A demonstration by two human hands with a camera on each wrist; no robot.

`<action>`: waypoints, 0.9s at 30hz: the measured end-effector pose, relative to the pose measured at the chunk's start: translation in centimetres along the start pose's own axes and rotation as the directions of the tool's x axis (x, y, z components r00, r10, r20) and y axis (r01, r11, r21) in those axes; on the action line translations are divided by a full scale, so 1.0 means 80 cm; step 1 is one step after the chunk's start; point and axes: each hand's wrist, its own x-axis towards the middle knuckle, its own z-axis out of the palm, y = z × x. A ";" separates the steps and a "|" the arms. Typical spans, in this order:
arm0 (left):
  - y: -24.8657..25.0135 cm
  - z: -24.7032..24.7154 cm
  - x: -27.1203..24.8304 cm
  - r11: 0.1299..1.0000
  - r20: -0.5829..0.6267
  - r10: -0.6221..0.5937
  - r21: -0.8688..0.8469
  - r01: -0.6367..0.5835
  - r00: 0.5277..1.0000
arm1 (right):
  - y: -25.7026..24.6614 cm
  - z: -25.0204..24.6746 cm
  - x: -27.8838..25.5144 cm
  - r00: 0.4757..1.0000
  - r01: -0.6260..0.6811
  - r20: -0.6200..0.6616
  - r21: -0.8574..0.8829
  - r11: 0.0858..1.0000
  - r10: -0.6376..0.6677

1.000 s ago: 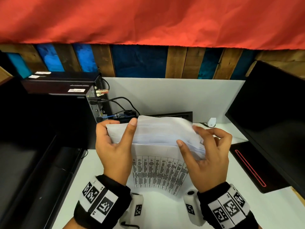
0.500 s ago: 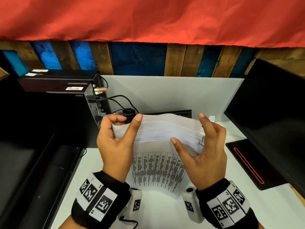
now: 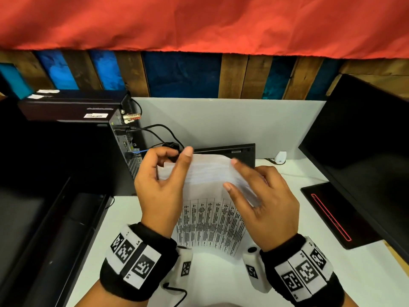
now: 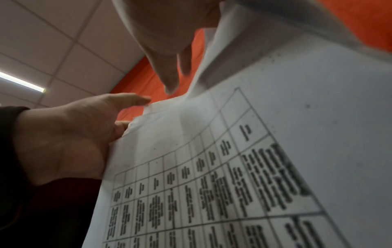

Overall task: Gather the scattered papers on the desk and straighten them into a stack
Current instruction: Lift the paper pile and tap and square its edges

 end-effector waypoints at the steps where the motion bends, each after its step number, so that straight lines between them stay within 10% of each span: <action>1: 0.001 0.002 -0.001 1.000 0.001 -0.001 0.022 0.001 1.000 | 0.001 0.001 -0.001 1.000 0.005 0.015 -0.013 1.000 -0.005; 16: -0.010 0.008 0.006 0.991 -0.004 -0.062 0.121 0.062 0.998 | 0.015 0.008 -0.004 0.997 0.077 -0.015 0.016 0.997 -0.077; 27: -0.036 -0.023 0.005 0.999 -0.054 -0.043 -0.008 0.042 0.998 | 0.034 0.012 -0.018 0.988 -0.104 -0.081 0.250 0.963 0.128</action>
